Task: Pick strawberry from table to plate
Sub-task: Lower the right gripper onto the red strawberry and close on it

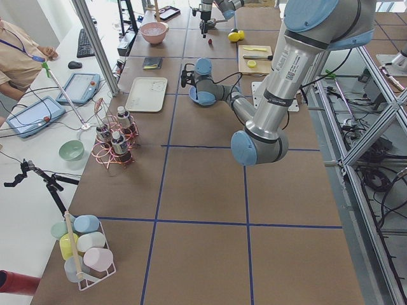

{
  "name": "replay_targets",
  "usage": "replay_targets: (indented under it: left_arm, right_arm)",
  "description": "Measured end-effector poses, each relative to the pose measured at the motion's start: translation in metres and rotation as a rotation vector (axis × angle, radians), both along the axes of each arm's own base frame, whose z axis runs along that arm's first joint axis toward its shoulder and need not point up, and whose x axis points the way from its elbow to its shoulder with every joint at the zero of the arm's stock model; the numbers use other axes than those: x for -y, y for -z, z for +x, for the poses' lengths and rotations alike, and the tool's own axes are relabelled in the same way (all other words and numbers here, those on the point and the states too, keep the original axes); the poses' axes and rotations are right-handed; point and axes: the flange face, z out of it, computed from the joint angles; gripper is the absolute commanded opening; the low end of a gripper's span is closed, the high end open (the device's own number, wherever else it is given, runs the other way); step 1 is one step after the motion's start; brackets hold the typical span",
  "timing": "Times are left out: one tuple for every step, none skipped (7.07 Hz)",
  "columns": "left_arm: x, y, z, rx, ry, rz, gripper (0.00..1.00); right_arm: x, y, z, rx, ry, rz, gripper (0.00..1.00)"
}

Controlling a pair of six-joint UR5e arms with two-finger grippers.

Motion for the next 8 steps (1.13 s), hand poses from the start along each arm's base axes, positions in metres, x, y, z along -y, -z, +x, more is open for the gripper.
replay_targets:
  left_arm:
    - [0.000, -0.002, -0.001, 0.002, 0.001, -0.001, 0.82]
    - [0.000, -0.003, -0.002, 0.002, 0.002, -0.002, 0.82]
    - [0.000, -0.003, -0.003, 0.003, 0.001, -0.002, 0.83]
    - [0.000, -0.004, -0.003, 0.003, 0.002, -0.002, 0.83]
    - [0.000, -0.004, -0.003, 0.003, 0.002, -0.002, 0.83]
    - [-0.001, -0.004, -0.003, 0.003, 0.002, -0.002, 0.82]
    - [0.000, -0.004, -0.003, 0.002, 0.002, -0.002, 0.83]
    - [0.000, -0.004, -0.004, 0.002, 0.002, -0.002, 0.83]
  right_arm:
    - [-0.010, -0.011, -0.003, -0.022, 0.001, -0.004, 1.00]
    - [-0.016, -0.020, -0.005, -0.054, -0.009, -0.001, 1.00]
    - [-0.020, -0.028, -0.011, -0.085, -0.015, 0.005, 1.00]
    - [-0.023, -0.037, -0.017, -0.109, -0.015, 0.002, 1.00]
    - [-0.025, -0.045, -0.021, -0.124, -0.008, -0.003, 1.00]
    - [-0.027, -0.051, -0.024, -0.133, -0.001, -0.006, 0.74]
    - [-0.027, -0.054, -0.025, -0.137, 0.003, -0.008, 0.47]
    - [-0.028, -0.055, -0.026, -0.137, 0.006, -0.009, 0.23]
